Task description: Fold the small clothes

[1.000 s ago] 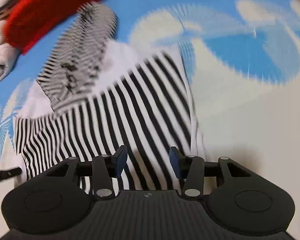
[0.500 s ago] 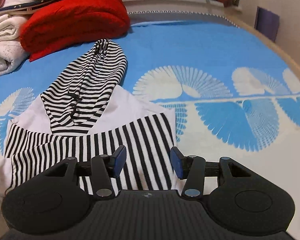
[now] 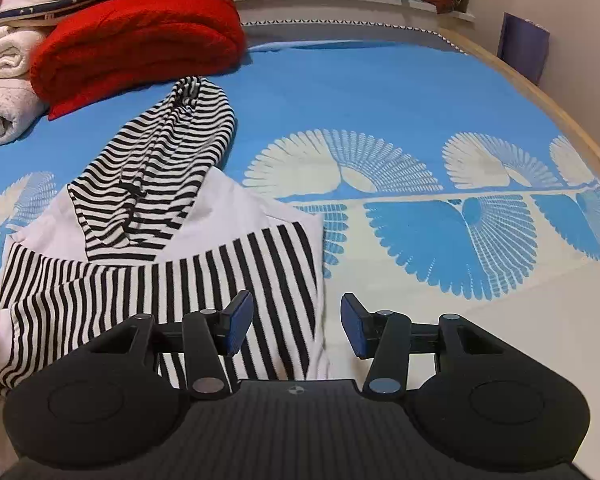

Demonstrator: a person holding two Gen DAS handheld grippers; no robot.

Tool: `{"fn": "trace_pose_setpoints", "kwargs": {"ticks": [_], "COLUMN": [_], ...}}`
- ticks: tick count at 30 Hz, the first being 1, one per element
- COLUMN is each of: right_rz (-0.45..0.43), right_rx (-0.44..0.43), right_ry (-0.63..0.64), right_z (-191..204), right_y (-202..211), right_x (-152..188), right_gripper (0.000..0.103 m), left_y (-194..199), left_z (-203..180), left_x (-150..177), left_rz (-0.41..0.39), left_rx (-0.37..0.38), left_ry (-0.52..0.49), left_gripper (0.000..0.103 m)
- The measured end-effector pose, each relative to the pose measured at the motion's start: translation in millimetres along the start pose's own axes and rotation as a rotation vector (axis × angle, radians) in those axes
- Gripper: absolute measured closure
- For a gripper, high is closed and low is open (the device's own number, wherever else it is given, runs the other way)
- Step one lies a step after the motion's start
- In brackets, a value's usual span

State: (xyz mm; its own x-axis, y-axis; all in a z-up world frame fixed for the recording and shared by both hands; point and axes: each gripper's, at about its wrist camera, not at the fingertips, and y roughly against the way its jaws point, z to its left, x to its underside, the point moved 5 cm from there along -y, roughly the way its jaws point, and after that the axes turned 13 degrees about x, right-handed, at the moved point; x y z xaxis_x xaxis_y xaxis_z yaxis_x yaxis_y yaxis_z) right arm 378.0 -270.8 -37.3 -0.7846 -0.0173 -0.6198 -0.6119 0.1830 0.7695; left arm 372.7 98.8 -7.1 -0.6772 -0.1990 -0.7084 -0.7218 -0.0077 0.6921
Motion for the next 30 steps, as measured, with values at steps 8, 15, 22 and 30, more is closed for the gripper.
{"fn": "trace_pose_setpoints", "kwargs": {"ticks": [8,15,22,30], "right_rz": [0.015,0.034,0.040,0.074], "right_rx": [-0.027,-0.046,-0.069,-0.063], "right_ry": [-0.004,-0.003,-0.004,-0.010], "right_z": [-10.8,-20.3,-24.0,-30.9], "right_y": [3.2,2.5,2.9,-13.0], "right_x": [-1.8,-4.3,-10.6,-12.3], "right_gripper": [0.052,0.052,0.052,0.052], "left_y": [-0.7,-18.5,-98.6,-215.4], "left_z": [3.7,28.9,36.4,21.4], "left_x": [-3.6,-13.5,-68.8,-120.9], "left_rz": [-0.006,0.077,0.187,0.261], "left_rx": [-0.010,0.005,0.030,0.077], "left_ry": [-0.103,-0.029,0.012,0.088], "left_gripper": [0.064,0.065,0.065,0.065]}}
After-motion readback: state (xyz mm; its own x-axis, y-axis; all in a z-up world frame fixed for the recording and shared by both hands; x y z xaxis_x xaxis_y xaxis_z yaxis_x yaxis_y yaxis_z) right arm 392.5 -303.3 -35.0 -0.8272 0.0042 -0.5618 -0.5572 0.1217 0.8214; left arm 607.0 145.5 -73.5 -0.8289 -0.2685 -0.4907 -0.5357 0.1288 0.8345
